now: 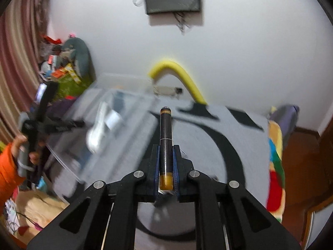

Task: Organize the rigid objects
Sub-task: 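Grasp the amber-and-black cylinder with the right tool, then carry the amber cylinder into the box and open the right tool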

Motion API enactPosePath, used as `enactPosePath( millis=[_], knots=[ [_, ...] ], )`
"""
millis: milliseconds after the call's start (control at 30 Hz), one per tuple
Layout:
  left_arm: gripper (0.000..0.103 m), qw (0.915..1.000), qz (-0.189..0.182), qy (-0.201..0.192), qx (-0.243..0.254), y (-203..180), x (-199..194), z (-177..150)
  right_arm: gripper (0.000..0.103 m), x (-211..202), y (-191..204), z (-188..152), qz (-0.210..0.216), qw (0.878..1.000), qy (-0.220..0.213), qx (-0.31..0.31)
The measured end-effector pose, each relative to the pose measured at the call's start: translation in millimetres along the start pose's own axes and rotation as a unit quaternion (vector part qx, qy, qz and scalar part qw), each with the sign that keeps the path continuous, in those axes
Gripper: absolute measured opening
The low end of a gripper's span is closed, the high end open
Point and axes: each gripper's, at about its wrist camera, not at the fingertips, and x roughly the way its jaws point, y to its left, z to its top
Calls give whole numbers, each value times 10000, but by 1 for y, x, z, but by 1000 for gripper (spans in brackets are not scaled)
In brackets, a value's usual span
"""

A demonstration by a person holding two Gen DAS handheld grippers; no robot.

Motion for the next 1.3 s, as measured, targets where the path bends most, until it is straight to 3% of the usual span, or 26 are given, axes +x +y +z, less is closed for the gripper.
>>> enactPosePath(
  millis=[133,267,600,867,933,1067,1300],
  knots=[
    [5,10000,-39,4,-25,1,0,0,10,9,35,21,369,9989,-153,-238],
    [5,10000,-71,4,-52,2,-1,0,10,33,71,30,710,9965,-40,-442],
    [5,9999,-156,-37,-57,5,-3,-1,10,122,128,15,1510,9812,1050,-583],
    [5,9999,-158,-47,-52,6,-4,-2,11,145,148,1,1538,9724,1529,-857],
    [5,9999,-153,-45,-57,6,-4,-2,12,143,150,-1,1481,9729,1504,-940],
    [5,9999,-144,-39,-55,6,-3,-2,25,126,145,3,1359,9782,1249,-947],
    [5,9999,-103,-44,-33,5,-3,-2,28,74,101,17,899,9912,604,-759]
  ],
)
